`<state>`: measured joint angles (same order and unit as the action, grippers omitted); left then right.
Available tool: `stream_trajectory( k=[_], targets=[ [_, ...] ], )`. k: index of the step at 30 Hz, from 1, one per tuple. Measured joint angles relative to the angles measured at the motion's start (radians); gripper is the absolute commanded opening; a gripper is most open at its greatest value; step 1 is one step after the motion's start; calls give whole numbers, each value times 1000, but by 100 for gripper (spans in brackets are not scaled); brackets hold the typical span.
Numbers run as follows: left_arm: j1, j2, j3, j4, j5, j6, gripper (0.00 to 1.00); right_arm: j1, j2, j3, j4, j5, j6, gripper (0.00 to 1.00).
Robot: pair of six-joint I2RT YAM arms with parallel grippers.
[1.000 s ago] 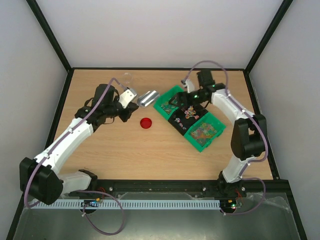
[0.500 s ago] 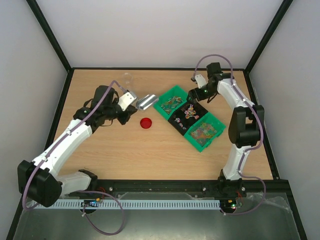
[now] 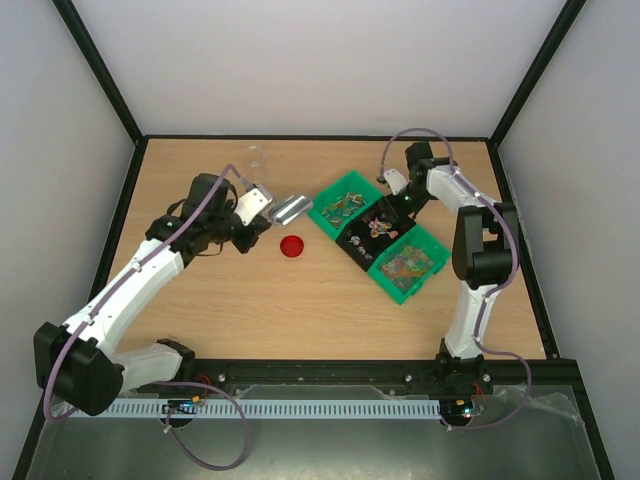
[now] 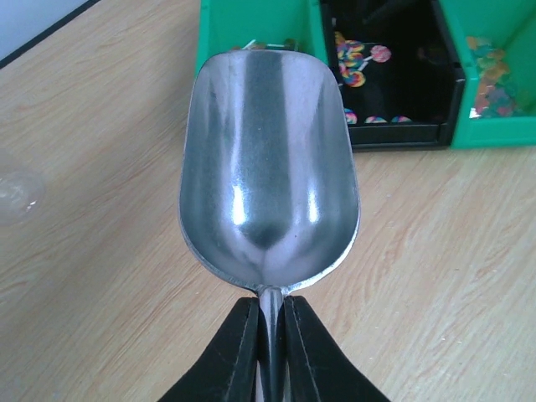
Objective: Pack the candies
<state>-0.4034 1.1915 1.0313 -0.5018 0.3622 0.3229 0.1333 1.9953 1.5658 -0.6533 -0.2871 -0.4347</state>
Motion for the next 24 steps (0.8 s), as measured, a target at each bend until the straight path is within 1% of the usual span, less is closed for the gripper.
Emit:
stream_trajectory(
  k=[4,5,9,11,16,19,21,24],
  targets=[
    [14,0,0,-2,-42,-2,2,20,0,-53,11,-1,-1,60],
    [35,1,2,-3,-43,-5,2,26,-2,-60,11,-4,1,63],
    [114,15,16,-4,-34,-25,2,32,-23,-61,11,-24,20,85],
    [158,26,18,9,-23,-36,2,32,-44,-56,9,-39,33,92],
    [275,80,46,48,10,-69,2,14,-81,7,16,-100,84,96],
    [340,113,56,99,11,-91,2,8,-82,74,70,-156,152,97],
    [382,138,64,130,6,-106,2,13,-82,116,119,-196,208,100],
    [439,171,68,182,3,-132,2,43,-63,183,211,-237,286,99]
  ],
)
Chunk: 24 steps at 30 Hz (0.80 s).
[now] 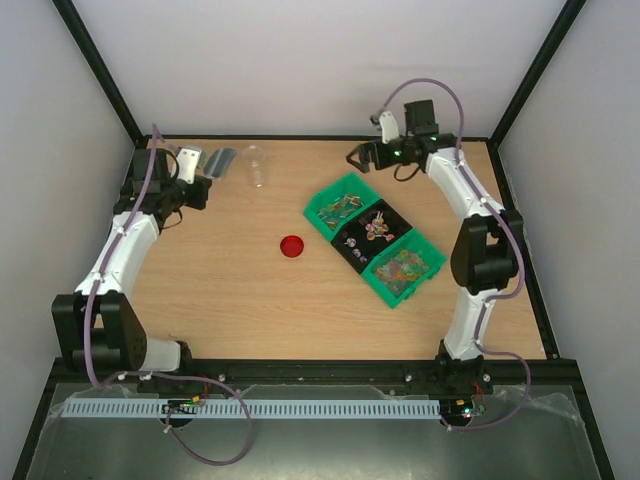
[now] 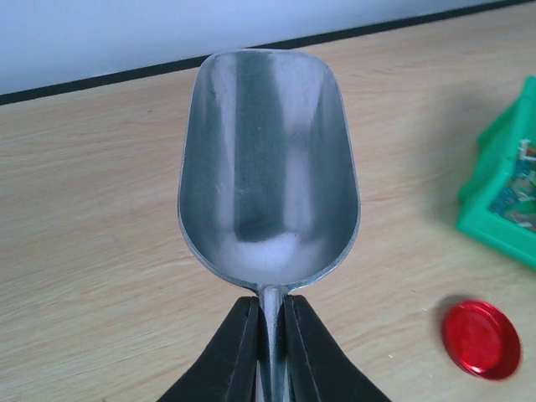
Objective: Pack the candies
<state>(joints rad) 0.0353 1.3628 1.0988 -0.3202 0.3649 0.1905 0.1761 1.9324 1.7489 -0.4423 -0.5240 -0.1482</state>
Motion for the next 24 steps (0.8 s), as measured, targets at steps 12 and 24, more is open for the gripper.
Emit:
stream_trajectory(
  k=[12,24],
  targets=[
    [106,42,-10,62,75,-56,2,248,320,195,361,69,195,99],
    [108,23,-21,62,106,-63,2,401,550,310,516,200,121,99]
  ],
)
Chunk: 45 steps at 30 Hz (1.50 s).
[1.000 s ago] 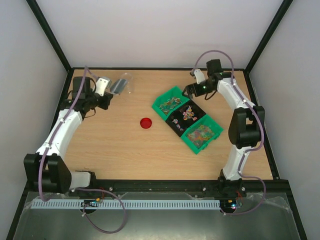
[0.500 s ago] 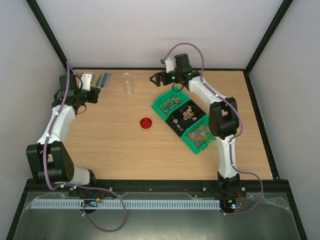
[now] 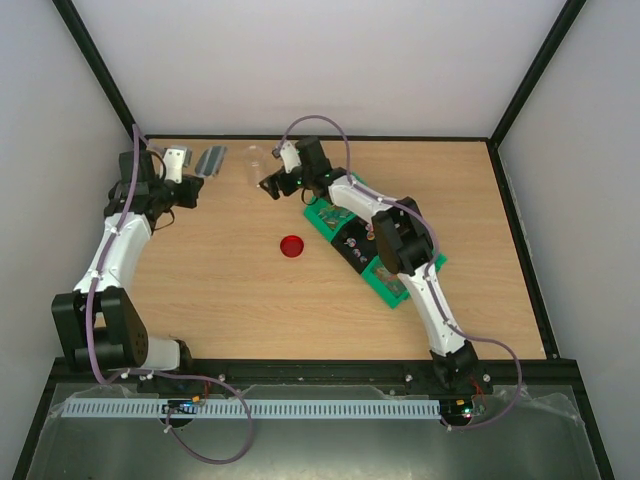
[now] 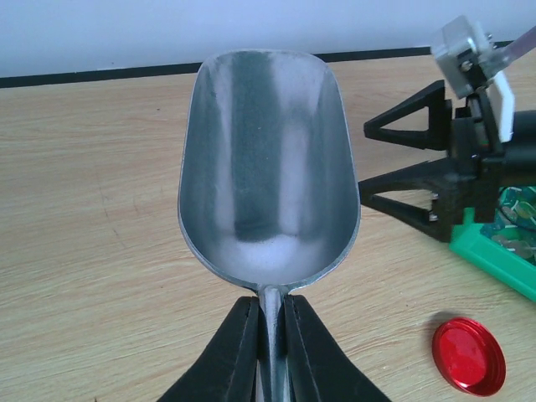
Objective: Pack the candies
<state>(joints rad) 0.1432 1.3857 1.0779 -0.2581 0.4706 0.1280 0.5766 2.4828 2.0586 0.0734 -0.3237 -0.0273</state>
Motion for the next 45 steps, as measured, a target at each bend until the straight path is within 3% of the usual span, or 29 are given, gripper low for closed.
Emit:
stream_trajectory(
  k=[24,34,40,45],
  targets=[
    [26,-21,0,4,16,-16,2,77,251,256,268,171,-13,99],
    [36,-21,0,6,27,-25,2,80,280,316,322,172,-16,71],
    [40,-21,0,6,32,-27,2,82,282,316,322,166,-14,61],
    [46,-23,0,6,37,-31,2,83,266,303,304,109,-2,59]
  ],
)
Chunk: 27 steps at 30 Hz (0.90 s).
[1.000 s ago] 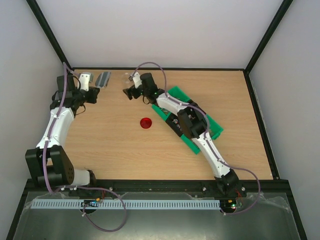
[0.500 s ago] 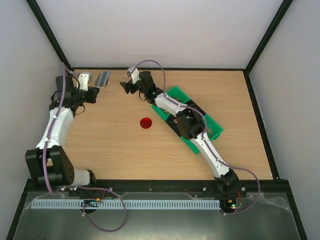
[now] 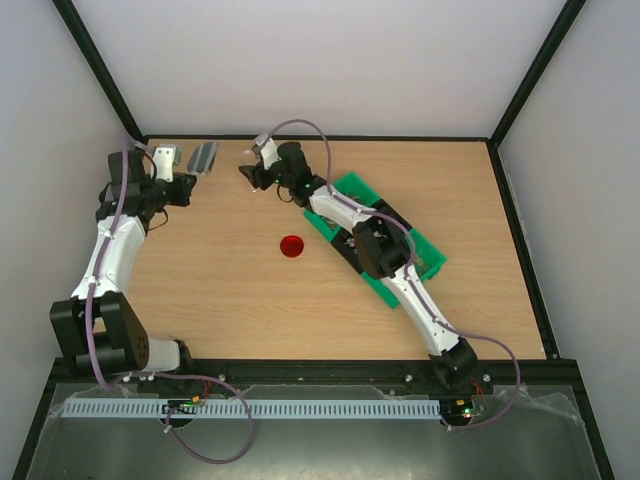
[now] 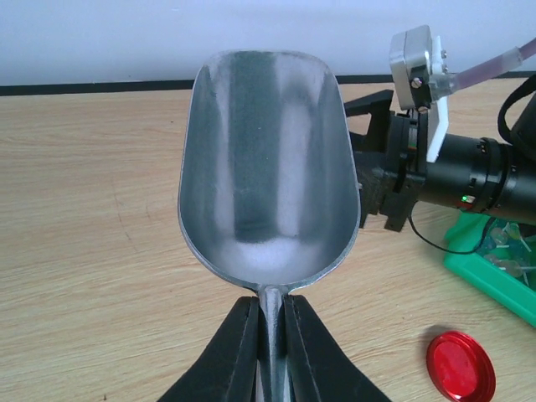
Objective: Pack the candies
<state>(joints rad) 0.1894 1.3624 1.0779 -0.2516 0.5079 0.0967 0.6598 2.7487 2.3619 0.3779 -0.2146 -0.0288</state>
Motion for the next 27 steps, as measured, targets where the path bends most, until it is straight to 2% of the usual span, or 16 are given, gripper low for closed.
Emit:
stream_trajectory(
  k=[6,15,19,27],
  targets=[
    [39,-7,0,7,29,-19,2,0,-133,-121,-55,-129,16,59],
    [98,-9,21,8,96,-49,2,8,-471,-377,-87,-405,16,58],
    [102,-15,21,7,118,-64,2,29,-550,-478,-74,-433,3,55],
    [103,-74,21,4,126,-63,2,96,-555,-754,-41,-410,-46,54]
  ],
)
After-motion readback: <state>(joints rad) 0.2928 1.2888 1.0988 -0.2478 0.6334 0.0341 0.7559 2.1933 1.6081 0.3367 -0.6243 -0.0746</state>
